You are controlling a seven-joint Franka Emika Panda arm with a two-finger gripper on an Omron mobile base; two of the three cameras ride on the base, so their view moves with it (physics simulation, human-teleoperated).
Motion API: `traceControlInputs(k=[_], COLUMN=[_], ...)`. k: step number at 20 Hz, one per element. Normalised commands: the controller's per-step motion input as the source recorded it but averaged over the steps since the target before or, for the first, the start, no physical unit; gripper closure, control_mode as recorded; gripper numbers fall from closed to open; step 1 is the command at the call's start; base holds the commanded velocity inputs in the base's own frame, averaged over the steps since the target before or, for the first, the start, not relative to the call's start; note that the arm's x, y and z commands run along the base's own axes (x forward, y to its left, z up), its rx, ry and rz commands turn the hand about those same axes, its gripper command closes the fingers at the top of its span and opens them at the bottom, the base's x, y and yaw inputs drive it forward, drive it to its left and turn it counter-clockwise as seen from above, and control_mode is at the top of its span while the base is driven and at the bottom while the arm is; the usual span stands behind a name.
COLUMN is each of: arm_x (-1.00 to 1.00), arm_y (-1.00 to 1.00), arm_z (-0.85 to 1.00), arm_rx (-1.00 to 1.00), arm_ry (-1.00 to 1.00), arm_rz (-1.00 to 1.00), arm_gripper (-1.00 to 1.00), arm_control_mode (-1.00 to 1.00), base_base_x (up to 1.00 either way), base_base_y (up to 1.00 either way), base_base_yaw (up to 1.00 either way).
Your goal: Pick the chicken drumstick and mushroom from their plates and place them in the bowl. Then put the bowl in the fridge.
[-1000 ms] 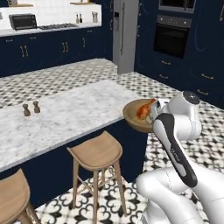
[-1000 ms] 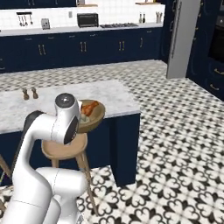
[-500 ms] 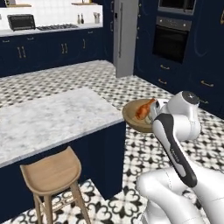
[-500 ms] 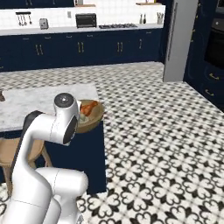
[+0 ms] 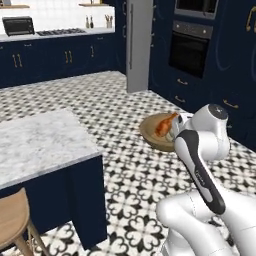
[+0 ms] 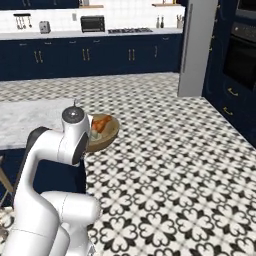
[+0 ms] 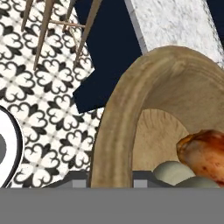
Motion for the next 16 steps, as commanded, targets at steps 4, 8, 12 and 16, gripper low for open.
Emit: traceControlInputs(k=[4,8,12,16], arm_x=[0.00,0.00,0.00,0.00], arm_y=[0.00,0.00,0.00,0.00], arm_z=[0.00,0.00,0.00,0.00], arm_rx=[0.00,0.00,0.00,0.00], arm_ry=[0.00,0.00,0.00,0.00], arm_rz=[0.00,0.00,0.00,0.00], arm_gripper=[1.00,1.00,1.00,1.00], arm_control_mode=[1.00,1.00,1.00,1.00], base_base_x=[0.94,1.00,1.00,1.00], base_base_y=[-1.00,-1.00,-0.85,-0.55], base_base_yaw=[0.20,0.26,0.32,0.26])
